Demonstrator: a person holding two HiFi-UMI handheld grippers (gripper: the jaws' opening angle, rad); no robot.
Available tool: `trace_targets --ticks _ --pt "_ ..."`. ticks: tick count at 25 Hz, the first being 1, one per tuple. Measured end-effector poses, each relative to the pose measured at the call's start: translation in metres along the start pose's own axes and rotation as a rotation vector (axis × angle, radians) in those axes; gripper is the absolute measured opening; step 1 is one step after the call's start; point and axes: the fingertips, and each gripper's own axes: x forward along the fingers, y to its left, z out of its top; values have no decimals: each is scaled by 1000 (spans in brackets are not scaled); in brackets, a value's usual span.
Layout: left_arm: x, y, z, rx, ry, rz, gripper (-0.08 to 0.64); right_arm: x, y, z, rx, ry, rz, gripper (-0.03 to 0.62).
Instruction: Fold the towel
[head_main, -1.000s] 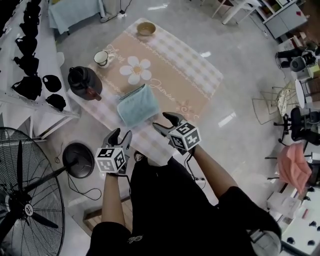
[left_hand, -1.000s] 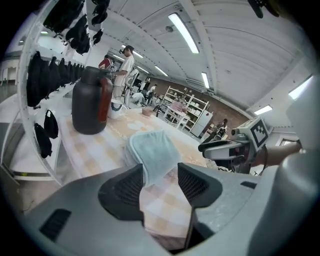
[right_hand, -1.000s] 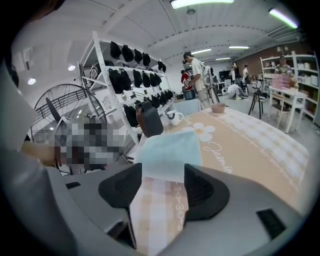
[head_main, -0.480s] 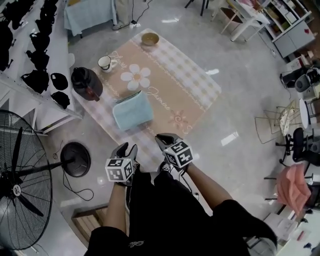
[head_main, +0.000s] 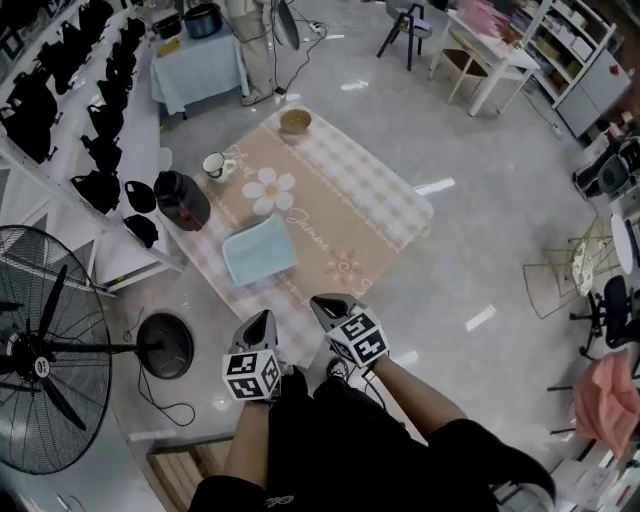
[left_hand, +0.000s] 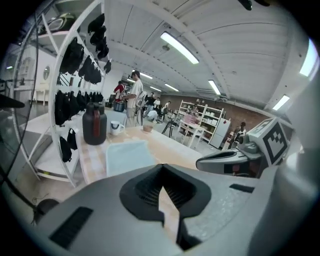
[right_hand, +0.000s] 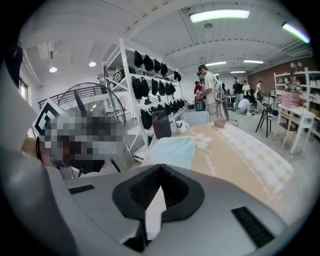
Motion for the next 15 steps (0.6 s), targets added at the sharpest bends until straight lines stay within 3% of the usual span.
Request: trace_targets --ticks 4,11,15 --pt "-25 -13 57 73 -128 31 5 -30 2 53 -35 -122 -27 2" --pt "-63 -32 183 192 -378 24 5 -92 14 183 -128 -411 -96 2" --pt "-89 -38 222 224 -498 33 5 -120 26 223 -173 -514 -133 2"
